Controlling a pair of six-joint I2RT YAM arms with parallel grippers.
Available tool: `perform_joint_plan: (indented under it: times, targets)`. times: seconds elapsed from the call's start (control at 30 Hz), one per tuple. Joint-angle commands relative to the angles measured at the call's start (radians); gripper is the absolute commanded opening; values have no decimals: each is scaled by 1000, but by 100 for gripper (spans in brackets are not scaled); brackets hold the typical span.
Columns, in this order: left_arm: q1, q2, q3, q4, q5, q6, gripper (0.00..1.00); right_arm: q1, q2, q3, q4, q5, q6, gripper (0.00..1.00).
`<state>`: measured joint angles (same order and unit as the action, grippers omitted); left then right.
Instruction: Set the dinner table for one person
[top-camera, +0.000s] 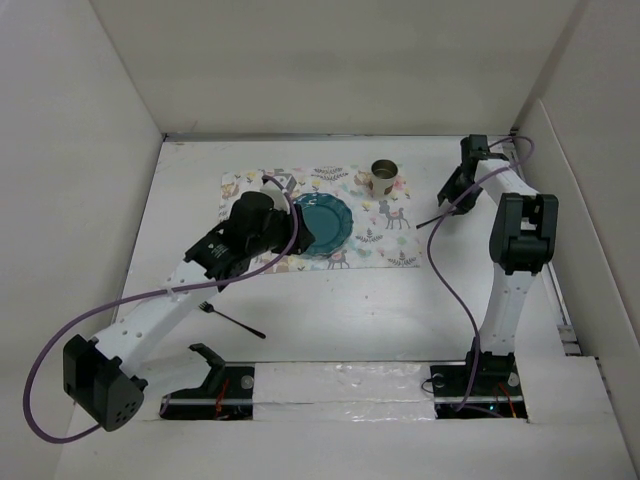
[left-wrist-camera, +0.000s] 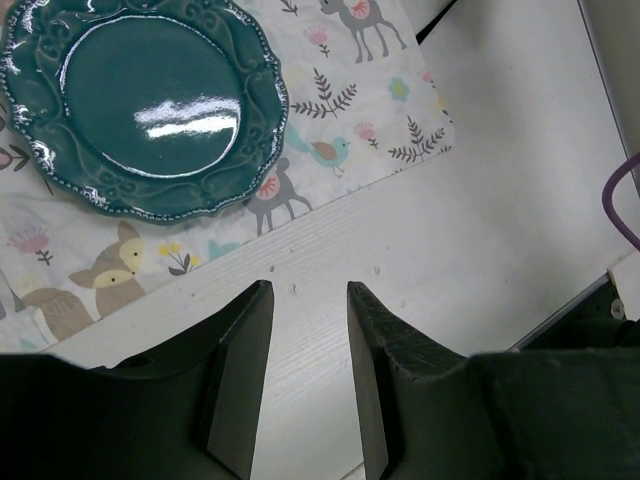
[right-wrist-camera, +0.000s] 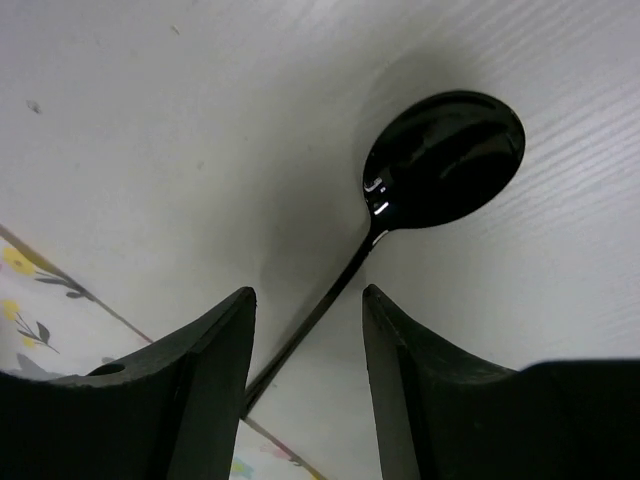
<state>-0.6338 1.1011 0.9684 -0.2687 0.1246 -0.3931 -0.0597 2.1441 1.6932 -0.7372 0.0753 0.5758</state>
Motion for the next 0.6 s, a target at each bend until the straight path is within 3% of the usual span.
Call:
perform_joint_plan:
  times: [0.0,0.2,0.4,0.53,0.57]
  targets:
    - [-6,-38,-22,36,7,17,33,-5,-1,82,-48,46,27,51]
    - [-6,-34,-25,52,-22,31,33,-5,19,60,-90,67,45,41]
    - [-6,-37,-22,52,-52,43,33,-5,22,29,-97,57,38,40]
    - [-6,-46,-34,45,-59,51,33,4,31,29,-91,55,38,9]
    - [-6,-46,-33,43,-60,56,33,4,30,31,-88,57,39,6]
